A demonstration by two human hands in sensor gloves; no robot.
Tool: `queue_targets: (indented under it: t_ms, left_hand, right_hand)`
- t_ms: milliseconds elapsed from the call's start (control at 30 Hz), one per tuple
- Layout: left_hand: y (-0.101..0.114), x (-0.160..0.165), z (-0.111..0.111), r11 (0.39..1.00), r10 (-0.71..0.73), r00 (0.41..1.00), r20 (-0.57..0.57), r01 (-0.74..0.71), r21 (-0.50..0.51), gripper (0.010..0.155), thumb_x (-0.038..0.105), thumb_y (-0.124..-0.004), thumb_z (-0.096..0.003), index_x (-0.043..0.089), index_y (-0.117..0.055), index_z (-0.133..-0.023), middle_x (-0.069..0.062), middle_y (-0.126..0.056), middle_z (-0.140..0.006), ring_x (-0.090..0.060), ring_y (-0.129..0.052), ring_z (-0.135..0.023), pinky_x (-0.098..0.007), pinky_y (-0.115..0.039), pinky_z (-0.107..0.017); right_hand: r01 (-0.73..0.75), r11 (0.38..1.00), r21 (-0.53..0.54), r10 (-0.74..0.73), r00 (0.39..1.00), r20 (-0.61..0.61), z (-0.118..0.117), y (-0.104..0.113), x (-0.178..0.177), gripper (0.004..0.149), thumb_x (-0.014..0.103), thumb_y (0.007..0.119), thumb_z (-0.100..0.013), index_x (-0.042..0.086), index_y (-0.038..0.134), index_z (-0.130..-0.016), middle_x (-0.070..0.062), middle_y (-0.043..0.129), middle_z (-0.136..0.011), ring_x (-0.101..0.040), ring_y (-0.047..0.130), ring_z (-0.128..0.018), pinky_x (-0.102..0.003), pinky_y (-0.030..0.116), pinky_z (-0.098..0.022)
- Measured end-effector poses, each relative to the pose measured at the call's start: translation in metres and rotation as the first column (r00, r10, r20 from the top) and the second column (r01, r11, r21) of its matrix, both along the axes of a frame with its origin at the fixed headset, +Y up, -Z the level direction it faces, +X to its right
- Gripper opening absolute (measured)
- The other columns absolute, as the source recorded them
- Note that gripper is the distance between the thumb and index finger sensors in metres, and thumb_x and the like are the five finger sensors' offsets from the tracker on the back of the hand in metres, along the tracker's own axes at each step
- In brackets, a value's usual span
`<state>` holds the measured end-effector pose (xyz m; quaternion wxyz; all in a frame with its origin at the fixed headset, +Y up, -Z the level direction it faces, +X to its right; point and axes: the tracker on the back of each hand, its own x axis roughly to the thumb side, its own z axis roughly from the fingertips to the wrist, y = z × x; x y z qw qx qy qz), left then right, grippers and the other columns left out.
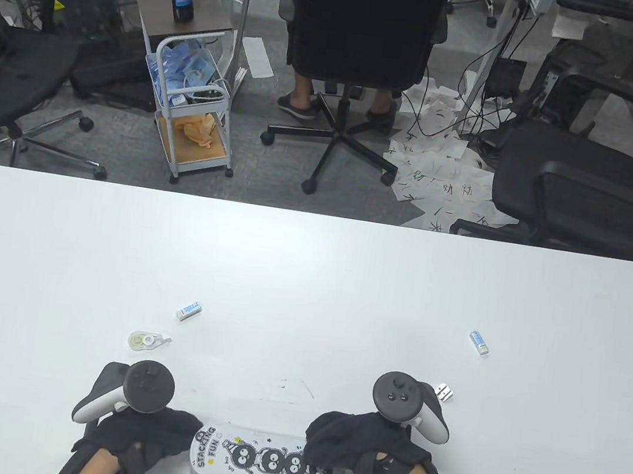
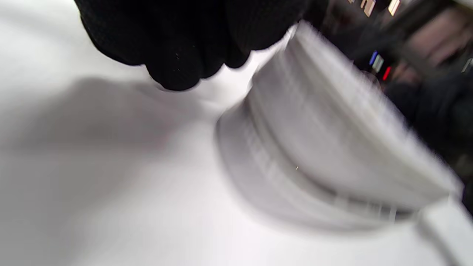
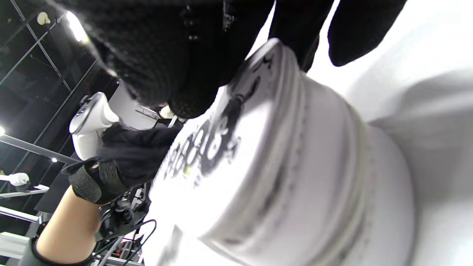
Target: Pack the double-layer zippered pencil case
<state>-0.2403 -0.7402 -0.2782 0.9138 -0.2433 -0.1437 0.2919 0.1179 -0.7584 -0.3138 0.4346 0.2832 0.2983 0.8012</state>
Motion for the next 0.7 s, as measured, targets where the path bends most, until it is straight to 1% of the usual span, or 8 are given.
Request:
queue_targets:
  t_ms: [67, 133, 233, 300, 367, 467, 633, 700]
  left_hand:
    - [0.011, 0.010, 0.002, 0.983, 0.143, 0.989, 0.027, -0.145, 0.110, 0.064, 0.028, -0.078, -0.0597, 0.005, -0.055, -0.114, -0.026, -0.064, -0.111, -0.050, -0.075, -0.094, -0.066, -0.065, -0.069]
    - [0.015, 0.027, 0.006, 0.977, 0.195, 0.971, 0.142, -0.205, 0.063, 0.076, 0.035, -0.082, -0.0589, 0.007, -0.045, -0.118, -0.025, -0.050, -0.117, -0.057, -0.052, -0.103, -0.071, -0.048, -0.072]
    - [0.008, 0.056, 0.011, 0.998, 0.067, 0.935, 0.349, -0.062, -0.026, 0.096, 0.049, -0.086, -0.0550, 0.009, -0.029, -0.121, -0.025, -0.028, -0.123, -0.065, -0.020, -0.103, -0.079, -0.024, -0.066]
    - [0.002, 0.077, 0.018, 0.995, -0.060, 0.876, 0.478, 0.090, -0.039, 0.108, 0.056, -0.090, -0.0505, 0.015, -0.020, -0.122, -0.026, -0.011, -0.122, -0.068, -0.005, -0.098, -0.087, -0.021, -0.058]
    - [0.000, 0.086, 0.022, 0.982, -0.164, 0.844, 0.510, 0.190, 0.000, 0.115, 0.056, -0.092, -0.0490, 0.016, -0.012, -0.121, -0.028, -0.007, -0.121, -0.070, -0.007, -0.097, -0.091, -0.025, -0.056]
    - [-0.001, 0.087, 0.023, 0.971, -0.226, 0.836, 0.500, 0.237, 0.042, 0.112, 0.051, -0.094, -0.0504, 0.020, -0.011, -0.120, -0.026, -0.013, -0.121, -0.066, -0.022, -0.102, -0.090, -0.034, -0.058]
    - [-0.005, 0.092, 0.025, 0.949, -0.312, 0.816, 0.487, 0.286, 0.130, 0.113, 0.048, -0.094, -0.0502, 0.022, -0.009, -0.119, -0.024, -0.021, -0.120, -0.060, -0.037, -0.101, -0.084, -0.048, -0.063]
    - [-0.005, 0.093, 0.025, 0.938, -0.341, 0.810, 0.477, 0.326, 0.118, 0.112, 0.051, -0.092, -0.0518, 0.025, -0.006, -0.118, -0.022, -0.018, -0.121, -0.059, -0.036, -0.102, -0.078, -0.053, -0.067]
  right_hand:
    - [0.012, 1.000, -0.004, -0.012, 1.000, 0.027, 0.001, 0.001, 0.000, 0.033, 0.033, 0.079, -0.049, 0.022, 0.086, -0.079, -0.002, 0.073, -0.095, -0.039, 0.075, -0.086, -0.060, 0.062, -0.064]
    - [-0.048, 0.998, 0.044, 0.045, 0.997, 0.062, 0.000, 0.003, 0.003, 0.041, 0.022, 0.073, -0.051, 0.023, 0.075, -0.093, -0.012, 0.070, -0.102, -0.041, 0.073, -0.087, -0.060, 0.061, -0.064]
    - [-0.230, 0.964, 0.133, 0.219, 0.972, 0.088, -0.002, 0.000, 0.004, 0.043, 0.019, 0.067, -0.052, 0.031, 0.073, -0.093, -0.012, 0.065, -0.107, -0.040, 0.072, -0.087, -0.051, 0.068, -0.060]
    - [-0.163, 0.979, 0.121, 0.154, 0.985, 0.077, -0.003, 0.005, 0.000, 0.048, 0.013, 0.068, -0.051, 0.035, 0.072, -0.093, -0.011, 0.060, -0.110, -0.039, 0.070, -0.088, -0.047, 0.068, -0.058]
    - [-0.182, 0.976, 0.117, 0.174, 0.982, 0.073, -0.002, 0.004, -0.002, 0.049, 0.007, 0.067, -0.050, 0.034, 0.075, -0.091, -0.010, 0.063, -0.109, -0.038, 0.072, -0.086, -0.045, 0.069, -0.057]
    - [-0.405, 0.897, 0.176, 0.405, 0.913, 0.038, 0.000, -0.007, -0.005, 0.052, 0.006, 0.071, -0.049, 0.036, 0.076, -0.090, -0.008, 0.066, -0.108, -0.037, 0.074, -0.085, -0.045, 0.070, -0.057]
    - [-0.562, 0.786, 0.257, 0.578, 0.816, 0.015, 0.002, -0.013, -0.015, 0.057, 0.020, 0.079, -0.045, 0.045, 0.065, -0.094, -0.001, 0.052, -0.112, -0.030, 0.059, -0.091, -0.047, 0.060, -0.065]
    - [-0.543, 0.806, 0.236, 0.557, 0.830, 0.009, 0.000, -0.017, -0.017, 0.053, 0.024, 0.081, -0.043, 0.046, 0.070, -0.090, 0.001, 0.049, -0.110, -0.029, 0.055, -0.090, -0.048, 0.055, -0.067]
